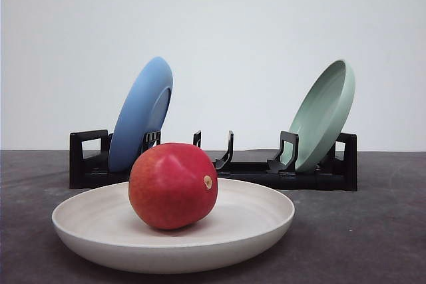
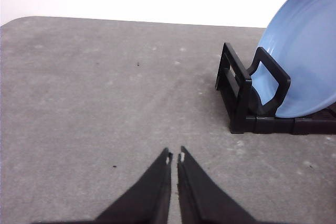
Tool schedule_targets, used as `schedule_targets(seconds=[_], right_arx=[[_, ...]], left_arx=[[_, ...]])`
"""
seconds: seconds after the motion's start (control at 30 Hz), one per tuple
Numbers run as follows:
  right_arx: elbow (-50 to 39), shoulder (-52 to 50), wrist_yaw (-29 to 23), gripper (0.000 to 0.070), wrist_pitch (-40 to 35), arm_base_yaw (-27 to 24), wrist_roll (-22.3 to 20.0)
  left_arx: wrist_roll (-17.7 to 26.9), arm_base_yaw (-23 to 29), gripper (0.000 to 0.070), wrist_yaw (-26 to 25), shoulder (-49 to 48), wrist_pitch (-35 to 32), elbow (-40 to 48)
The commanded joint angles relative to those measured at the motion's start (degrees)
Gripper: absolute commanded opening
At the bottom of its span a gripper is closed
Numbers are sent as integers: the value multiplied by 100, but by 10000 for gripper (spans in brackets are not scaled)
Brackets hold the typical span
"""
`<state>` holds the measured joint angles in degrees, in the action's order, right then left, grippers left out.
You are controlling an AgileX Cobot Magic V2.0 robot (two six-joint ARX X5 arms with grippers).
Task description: Place pomegranate in white plate
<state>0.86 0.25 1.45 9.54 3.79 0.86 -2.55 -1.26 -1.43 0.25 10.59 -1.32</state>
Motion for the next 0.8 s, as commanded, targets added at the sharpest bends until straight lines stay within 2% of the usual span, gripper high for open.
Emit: schedule_targets(seconds=[0.0,0.77], right_arx=[[-22,-4,1,46,-52,4,61],[-22,-4,0,46,-52,4,61]], left_arx=[[55,2,0,17,-2,11,63],[55,1,0,17,-2,11,63]])
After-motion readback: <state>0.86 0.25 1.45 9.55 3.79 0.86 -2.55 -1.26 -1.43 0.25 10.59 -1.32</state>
